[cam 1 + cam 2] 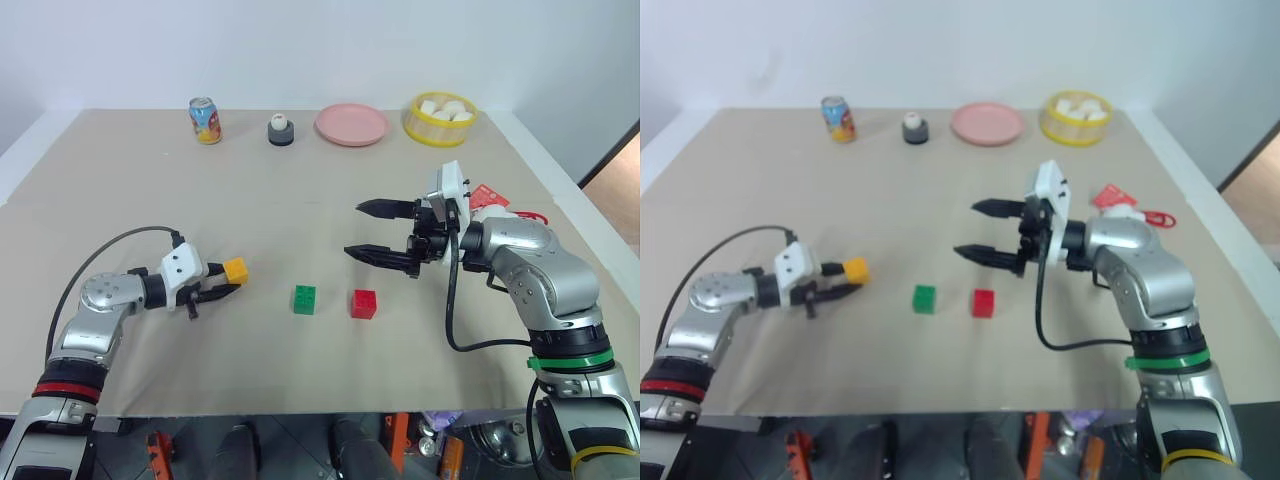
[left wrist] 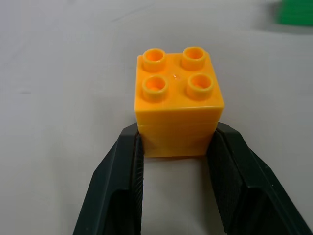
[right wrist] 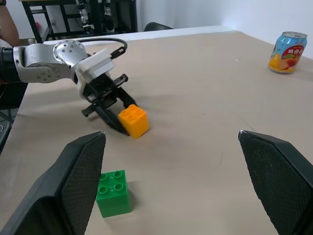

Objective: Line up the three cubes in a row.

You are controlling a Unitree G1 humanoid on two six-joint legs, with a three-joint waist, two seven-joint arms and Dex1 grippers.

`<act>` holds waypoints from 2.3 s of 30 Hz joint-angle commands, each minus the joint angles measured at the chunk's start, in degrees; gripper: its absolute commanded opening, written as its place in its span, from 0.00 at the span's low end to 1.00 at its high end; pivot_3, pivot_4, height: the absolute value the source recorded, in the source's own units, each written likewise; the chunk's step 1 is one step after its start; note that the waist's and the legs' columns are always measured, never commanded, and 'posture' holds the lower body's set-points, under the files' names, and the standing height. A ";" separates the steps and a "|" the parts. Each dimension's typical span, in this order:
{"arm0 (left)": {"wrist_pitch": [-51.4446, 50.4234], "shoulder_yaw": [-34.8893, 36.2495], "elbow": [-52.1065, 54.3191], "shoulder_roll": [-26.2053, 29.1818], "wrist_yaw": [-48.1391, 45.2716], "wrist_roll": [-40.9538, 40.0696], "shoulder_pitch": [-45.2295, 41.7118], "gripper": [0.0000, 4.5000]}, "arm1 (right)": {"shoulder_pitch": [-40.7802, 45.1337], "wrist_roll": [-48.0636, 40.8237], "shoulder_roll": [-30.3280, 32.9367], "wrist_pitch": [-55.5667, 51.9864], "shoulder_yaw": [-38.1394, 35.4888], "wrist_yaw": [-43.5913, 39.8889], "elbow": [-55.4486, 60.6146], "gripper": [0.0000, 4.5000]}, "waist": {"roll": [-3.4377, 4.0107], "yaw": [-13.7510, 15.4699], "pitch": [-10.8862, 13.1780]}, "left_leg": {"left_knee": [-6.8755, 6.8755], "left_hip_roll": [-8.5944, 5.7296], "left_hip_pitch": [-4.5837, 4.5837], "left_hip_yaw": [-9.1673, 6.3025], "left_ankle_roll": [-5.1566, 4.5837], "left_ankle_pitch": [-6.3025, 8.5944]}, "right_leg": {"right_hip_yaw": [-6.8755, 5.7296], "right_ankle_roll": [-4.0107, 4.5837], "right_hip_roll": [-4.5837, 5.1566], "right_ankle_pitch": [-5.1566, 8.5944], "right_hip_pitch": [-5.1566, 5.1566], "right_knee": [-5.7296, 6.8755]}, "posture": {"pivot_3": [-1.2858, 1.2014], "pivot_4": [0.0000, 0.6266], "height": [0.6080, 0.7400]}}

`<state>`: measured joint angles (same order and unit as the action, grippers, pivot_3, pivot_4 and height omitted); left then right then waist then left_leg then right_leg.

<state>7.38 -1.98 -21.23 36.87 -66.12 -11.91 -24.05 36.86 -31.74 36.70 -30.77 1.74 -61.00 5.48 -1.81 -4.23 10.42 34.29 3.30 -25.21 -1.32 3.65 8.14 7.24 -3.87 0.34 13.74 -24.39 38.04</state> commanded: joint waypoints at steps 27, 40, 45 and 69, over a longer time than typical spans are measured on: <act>8.68 -3.70 -22.65 -0.95 -23.11 -0.58 -13.41 0.28 | -1.72 -1.63 0.67 -1.38 -3.15 2.73 5.87 1.00 | 0.00 -0.45 0.00 | 0.13 0.09 0.09 -0.03 -0.14 -0.09 | -0.04 0.09 -0.10 -0.24 0.02 0.06 | 0.52 0.24 1.00; 8.02 -2.19 -17.18 -0.89 -24.51 -3.08 -9.85 0.28 | -1.04 -1.34 0.69 -1.26 -2.93 2.30 5.00 1.00 | 0.00 -0.43 0.00 | 0.08 0.10 0.02 -0.04 -0.16 -0.05 | -0.04 0.08 -0.12 -0.10 0.01 0.07 | 0.52 0.24 1.00; 7.32 -1.69 -14.39 -0.36 -24.32 -3.60 -7.75 0.28 | -0.76 -1.47 0.64 -1.34 -2.85 1.94 4.75 1.00 | 0.00 -0.41 0.00 | 0.08 0.11 0.03 -0.04 -0.16 -0.05 | -0.04 0.08 -0.12 -0.10 0.01 0.07 | 0.52 0.24 1.00; 14.16 -4.21 -25.98 -2.27 -26.38 -0.32 -15.35 0.28 | -1.05 -1.41 0.95 -1.93 -2.99 2.32 5.54 1.00 | 0.00 -0.24 0.00 | 0.22 0.11 0.05 -0.04 -0.19 -0.09 | -0.04 0.06 -0.12 -0.25 0.06 0.08 | 0.52 0.24 1.00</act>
<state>20.47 -6.16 -46.29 34.53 -92.26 -12.79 -38.29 35.22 -32.37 37.11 -32.69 0.09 -58.66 8.86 -1.81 -4.47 10.41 34.51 3.40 -25.16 -1.36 3.45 8.03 7.19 -3.81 0.22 13.47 -24.33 38.12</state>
